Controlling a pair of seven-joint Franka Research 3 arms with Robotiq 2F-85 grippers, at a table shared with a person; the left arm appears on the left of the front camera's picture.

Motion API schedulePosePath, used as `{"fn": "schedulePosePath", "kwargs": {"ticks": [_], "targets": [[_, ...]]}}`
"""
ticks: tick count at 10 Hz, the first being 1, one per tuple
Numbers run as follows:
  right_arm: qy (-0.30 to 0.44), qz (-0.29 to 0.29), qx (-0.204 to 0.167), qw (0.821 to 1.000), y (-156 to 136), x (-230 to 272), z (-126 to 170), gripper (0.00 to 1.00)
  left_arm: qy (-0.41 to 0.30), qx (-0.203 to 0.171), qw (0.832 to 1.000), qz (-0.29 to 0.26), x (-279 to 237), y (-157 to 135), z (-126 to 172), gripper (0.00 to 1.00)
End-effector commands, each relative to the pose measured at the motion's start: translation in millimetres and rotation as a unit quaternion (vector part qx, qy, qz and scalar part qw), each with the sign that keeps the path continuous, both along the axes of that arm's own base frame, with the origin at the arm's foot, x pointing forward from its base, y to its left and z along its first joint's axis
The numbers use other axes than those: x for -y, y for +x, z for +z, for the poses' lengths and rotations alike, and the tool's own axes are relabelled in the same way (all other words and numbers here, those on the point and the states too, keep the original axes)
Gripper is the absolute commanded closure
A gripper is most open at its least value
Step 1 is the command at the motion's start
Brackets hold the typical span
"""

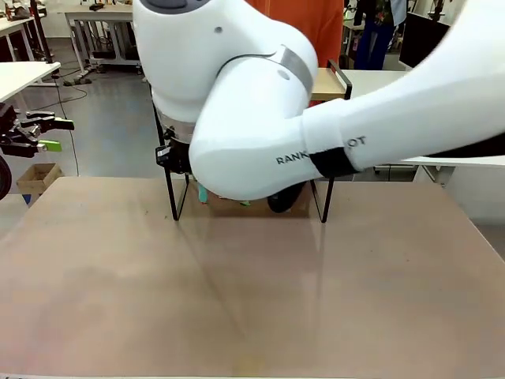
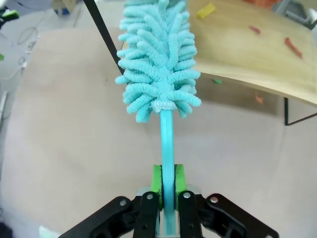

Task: Clean the shelf.
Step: Clean the specific section of the Shelf indicated by the human with the Duster.

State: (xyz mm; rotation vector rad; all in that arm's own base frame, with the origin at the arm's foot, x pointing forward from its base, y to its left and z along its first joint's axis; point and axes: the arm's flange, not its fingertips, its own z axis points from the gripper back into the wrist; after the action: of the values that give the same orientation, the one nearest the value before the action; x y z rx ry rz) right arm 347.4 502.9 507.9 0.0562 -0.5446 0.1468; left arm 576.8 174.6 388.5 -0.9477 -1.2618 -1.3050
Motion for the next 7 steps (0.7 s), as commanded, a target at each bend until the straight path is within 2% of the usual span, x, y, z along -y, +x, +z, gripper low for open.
{"fn": "schedulePosePath", "kwargs": {"ticks": [1,7], "targets": [[0.015,-0.027,0.004,1.000,19,-27,5,0.87,-0.002,0.002,1.000,0.000,0,-2,3,0.00],[0.025,-0.070,-0.002,0.997,45,-27,-4,0.87,-0.002,0.002,1.000,0.000,0,-2,3,0.00]]}}
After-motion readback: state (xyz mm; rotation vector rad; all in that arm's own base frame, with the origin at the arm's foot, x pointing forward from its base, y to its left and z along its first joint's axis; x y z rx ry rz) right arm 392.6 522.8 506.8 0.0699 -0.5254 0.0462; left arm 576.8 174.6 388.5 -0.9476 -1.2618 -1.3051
